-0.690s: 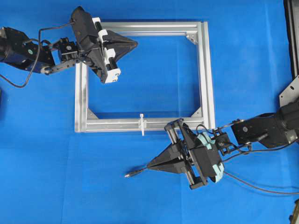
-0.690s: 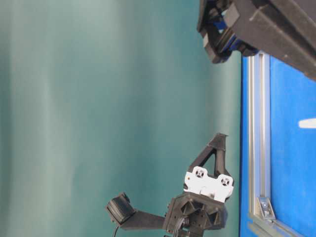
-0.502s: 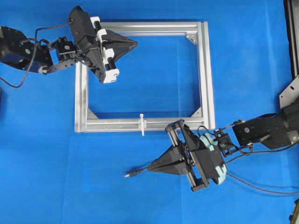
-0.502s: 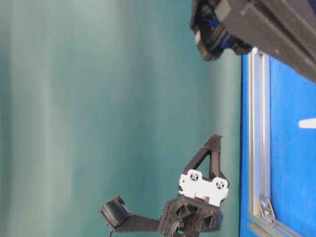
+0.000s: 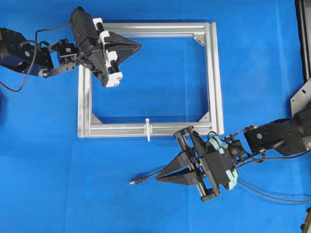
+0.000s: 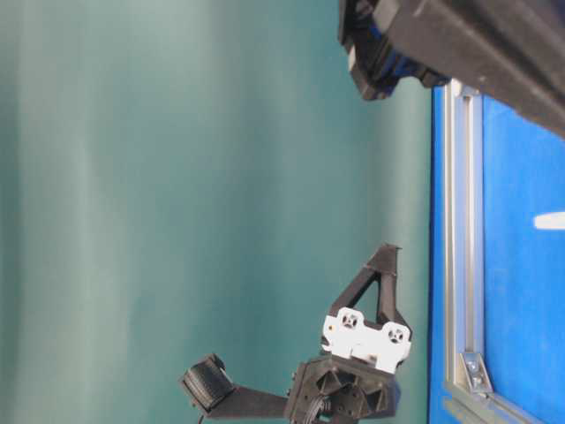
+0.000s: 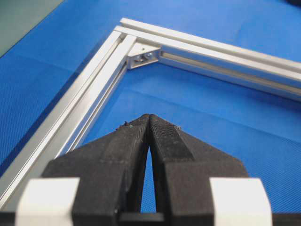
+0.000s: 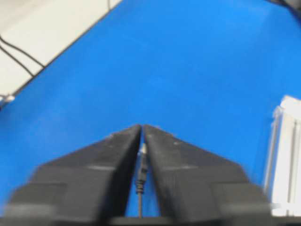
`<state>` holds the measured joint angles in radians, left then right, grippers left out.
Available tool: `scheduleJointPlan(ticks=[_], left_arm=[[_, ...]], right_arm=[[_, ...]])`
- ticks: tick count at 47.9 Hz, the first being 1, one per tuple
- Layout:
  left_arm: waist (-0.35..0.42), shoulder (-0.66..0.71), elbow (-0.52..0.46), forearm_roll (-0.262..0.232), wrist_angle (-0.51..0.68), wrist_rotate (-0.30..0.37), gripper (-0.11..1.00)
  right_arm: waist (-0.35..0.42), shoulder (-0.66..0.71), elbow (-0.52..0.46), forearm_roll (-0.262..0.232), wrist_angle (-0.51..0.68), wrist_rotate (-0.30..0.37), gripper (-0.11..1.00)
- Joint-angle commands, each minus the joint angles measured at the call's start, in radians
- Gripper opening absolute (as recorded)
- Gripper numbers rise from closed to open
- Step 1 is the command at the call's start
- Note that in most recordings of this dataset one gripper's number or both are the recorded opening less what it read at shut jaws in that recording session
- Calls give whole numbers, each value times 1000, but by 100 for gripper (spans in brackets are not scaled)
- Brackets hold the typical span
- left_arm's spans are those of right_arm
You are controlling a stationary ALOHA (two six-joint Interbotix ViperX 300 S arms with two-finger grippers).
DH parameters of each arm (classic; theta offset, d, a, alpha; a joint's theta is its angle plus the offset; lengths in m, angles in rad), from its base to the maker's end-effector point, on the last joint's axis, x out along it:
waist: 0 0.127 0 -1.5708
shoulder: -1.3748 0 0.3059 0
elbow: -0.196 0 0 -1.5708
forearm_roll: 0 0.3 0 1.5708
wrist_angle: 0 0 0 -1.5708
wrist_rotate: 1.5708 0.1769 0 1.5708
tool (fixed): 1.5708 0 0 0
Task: Insert the wire through the string loop located in the center.
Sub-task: 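Open the right gripper and lower it over the black USB cable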
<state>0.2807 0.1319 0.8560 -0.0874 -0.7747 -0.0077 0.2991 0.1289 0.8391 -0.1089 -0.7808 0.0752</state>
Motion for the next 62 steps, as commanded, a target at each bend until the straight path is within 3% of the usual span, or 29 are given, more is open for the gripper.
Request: scheduleJointPlan(ticks=[1, 10, 13, 24, 49, 62], left_arm=[[2, -28, -9, 5, -8, 0, 0], [2, -28, -8, 5, -6, 2, 0], [2, -28, -8, 5, -6, 2, 0], [2, -28, -8, 5, -6, 5, 0], [2, -28, -8, 5, -6, 6, 0], [2, -28, -8, 5, -5, 6, 0]], right_arm=[[3, -28, -9, 8, -5, 3, 23], [3, -29, -8, 9, 5, 2, 79], [3, -28, -8, 9, 17, 2, 90], [2, -8, -11, 38, 40, 2, 89], [-6, 238, -107, 146, 37, 2, 89], [-9, 265, -118, 150, 34, 2, 86]])
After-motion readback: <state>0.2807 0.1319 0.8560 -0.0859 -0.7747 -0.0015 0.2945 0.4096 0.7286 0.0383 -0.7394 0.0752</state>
